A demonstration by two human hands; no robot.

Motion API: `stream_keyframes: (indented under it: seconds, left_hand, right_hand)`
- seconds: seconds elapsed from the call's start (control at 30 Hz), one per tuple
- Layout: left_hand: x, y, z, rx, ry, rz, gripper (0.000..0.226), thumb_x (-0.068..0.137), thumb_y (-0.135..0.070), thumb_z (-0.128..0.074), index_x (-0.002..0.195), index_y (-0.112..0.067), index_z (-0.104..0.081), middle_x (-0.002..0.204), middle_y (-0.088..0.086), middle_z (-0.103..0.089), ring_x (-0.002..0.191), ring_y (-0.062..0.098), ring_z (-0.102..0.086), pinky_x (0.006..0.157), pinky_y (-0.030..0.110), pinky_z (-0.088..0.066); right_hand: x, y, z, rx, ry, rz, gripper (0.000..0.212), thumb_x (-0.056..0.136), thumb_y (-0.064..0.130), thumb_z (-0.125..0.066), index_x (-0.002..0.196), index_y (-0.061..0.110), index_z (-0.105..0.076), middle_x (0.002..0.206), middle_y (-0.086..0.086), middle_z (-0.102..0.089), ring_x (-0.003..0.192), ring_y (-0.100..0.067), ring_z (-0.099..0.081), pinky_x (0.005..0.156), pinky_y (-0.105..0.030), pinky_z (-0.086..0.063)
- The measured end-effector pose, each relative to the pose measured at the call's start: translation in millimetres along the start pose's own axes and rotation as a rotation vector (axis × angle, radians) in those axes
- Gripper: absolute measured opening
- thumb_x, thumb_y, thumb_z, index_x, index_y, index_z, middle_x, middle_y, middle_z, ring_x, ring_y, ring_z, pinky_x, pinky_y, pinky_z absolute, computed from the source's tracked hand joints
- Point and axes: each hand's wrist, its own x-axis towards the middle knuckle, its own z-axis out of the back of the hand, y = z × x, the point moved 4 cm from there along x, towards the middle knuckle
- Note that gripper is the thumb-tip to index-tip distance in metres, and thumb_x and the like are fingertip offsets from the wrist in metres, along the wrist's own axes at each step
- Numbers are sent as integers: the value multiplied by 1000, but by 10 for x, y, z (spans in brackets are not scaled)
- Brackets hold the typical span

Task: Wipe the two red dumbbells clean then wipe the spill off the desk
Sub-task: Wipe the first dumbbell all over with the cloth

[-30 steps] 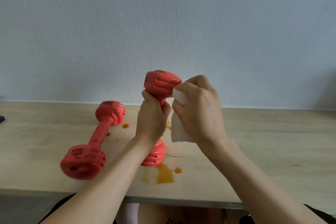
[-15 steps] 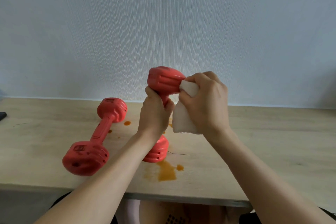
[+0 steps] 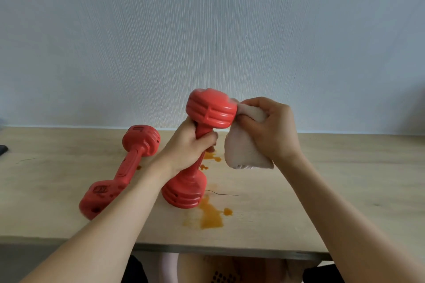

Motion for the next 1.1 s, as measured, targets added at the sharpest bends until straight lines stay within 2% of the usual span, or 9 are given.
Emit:
stream_keyframes:
  seconds: [0.13, 0.27, 0.4, 0.5, 0.6, 0.7, 0.8, 0.93, 1.1]
  left_hand:
    - [-14, 40, 66, -26, -156, 34, 14, 80, -22, -66, 86, -11, -60, 72, 4, -61, 72, 19, -63, 74, 37, -51]
    - [-28, 80, 89, -125, -259, 79, 7, 89, -15, -61, 83, -18, -61, 74, -3, -64, 62, 5, -65, 71, 31, -53]
    - [-33, 104, 100, -98, -274, 61, 7, 92, -16, -56, 86, -18, -59, 75, -4, -62, 58, 2, -62, 64, 24, -52]
    - [-10, 126, 85, -26, -299, 53, 8, 94, -17, -53, 89, -12, -55, 71, -4, -58, 54, 2, -58, 58, 23, -49]
    - [4, 162, 72, -31, -332, 86, 14, 94, -17, -51, 89, -4, -53, 65, 0, -56, 47, 5, -54, 52, 25, -46]
    - [-14, 157, 11, -50, -353, 101, 22, 91, -17, -49, 86, 3, -55, 62, 8, -58, 44, 10, -53, 46, 23, -44]
    - [-20, 132, -51, -8, -316, 82, 19, 83, -21, -48, 74, -5, -55, 58, 7, -58, 44, 10, -54, 44, 23, -41]
    - [13, 107, -92, 30, -284, 50, 21, 82, -26, -49, 71, -9, -50, 57, 9, -53, 48, 17, -50, 47, 31, -39]
    - [58, 153, -64, -29, -332, 107, 22, 89, -19, -50, 79, 0, -55, 50, -4, -55, 38, 6, -50, 42, 19, -38]
  right_hand:
    - [-23, -28, -43, 60, -10, 0, 25, 75, 17, -74, 98, 24, -66, 93, 9, -68, 85, -11, -65, 77, -37, -55]
    - [-78, -64, -101, 193, 57, -5, 55, 67, 22, -67, 120, 15, -55, 108, -2, -65, 93, -12, -65, 78, -29, -55]
    - [-72, -55, -209, 179, 7, 5, 29, 75, 20, -69, 104, 15, -66, 102, -6, -65, 86, -16, -64, 74, -31, -52]
    - [-139, 29, -248, 141, -150, 41, 12, 83, 16, -67, 95, 16, -67, 101, 1, -64, 85, -7, -58, 71, -18, -44]
    - [-267, 196, -400, 32, -151, 225, 14, 85, 27, -56, 98, 22, -58, 117, 1, -50, 102, -17, -54, 74, -21, -44]
    - [-261, 212, -479, -69, -140, 313, 23, 85, 23, -49, 105, 18, -60, 121, -9, -53, 102, -26, -56, 76, -27, -44]
    - [-139, 100, -414, 1, -170, 237, 19, 87, 13, -55, 102, 16, -67, 106, -3, -62, 91, -17, -59, 76, -19, -43]
    - [-33, -4, -316, 121, -180, 87, 17, 92, 13, -57, 101, 20, -70, 96, -1, -66, 88, -10, -62, 78, -23, -47]
    - [-297, 171, -462, -227, -126, 332, 34, 82, 4, -55, 113, 11, -66, 120, -18, -55, 98, -37, -56, 79, -37, -50]
